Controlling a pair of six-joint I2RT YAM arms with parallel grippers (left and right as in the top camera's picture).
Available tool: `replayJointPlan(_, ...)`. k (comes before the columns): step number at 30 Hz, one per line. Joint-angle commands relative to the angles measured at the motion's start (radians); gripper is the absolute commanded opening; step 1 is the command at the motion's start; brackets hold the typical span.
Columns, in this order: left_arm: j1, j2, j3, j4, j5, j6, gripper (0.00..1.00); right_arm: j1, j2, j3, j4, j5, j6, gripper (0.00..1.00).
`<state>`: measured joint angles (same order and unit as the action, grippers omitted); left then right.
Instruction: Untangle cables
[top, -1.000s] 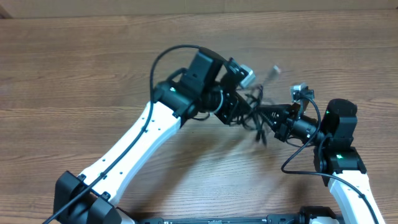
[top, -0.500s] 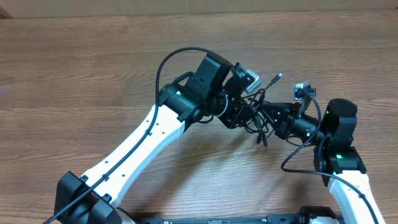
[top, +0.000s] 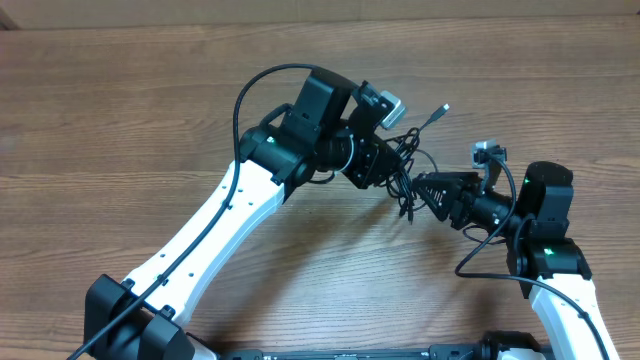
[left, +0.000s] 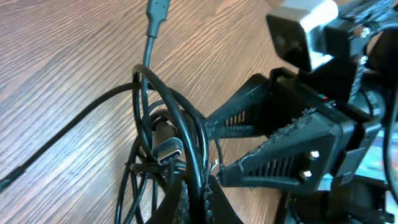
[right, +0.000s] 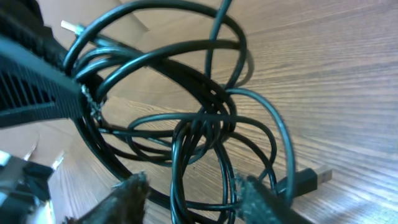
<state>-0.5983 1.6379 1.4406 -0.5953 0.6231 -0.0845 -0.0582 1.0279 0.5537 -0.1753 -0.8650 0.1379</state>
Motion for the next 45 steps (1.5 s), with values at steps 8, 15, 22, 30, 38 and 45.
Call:
replayJointPlan(8,-0.021,-0.023,0.015,0.030,0.063,-0.060,0.04,0.063,-0.002,0.016,0.001,-0.002,-0.113,0.52)
replayJointPlan(15,-0.020,-0.023,0.015,0.050,0.114,-0.063,0.04,0.080,0.018,0.016,0.000,0.064,-0.113,0.29)
replayJointPlan(22,-0.020,-0.023,0.015,0.045,0.120,-0.063,0.04,0.080,0.019,0.016,0.013,0.095,-0.080,0.04)
replayJointPlan(30,-0.021,-0.023,0.014,-0.009,0.058,-0.050,0.04,0.080,0.019,0.016,0.041,0.076,-0.029,0.04)
replayJointPlan(38,-0.021,-0.023,0.014,-0.089,-0.076,-0.049,0.04,0.079,0.004,0.016,0.097,0.019,0.047,0.04)
replayJointPlan(45,-0.021,-0.023,0.014,-0.127,-0.084,-0.018,0.04,0.057,-0.059,0.016,0.153,-0.065,0.113,0.04)
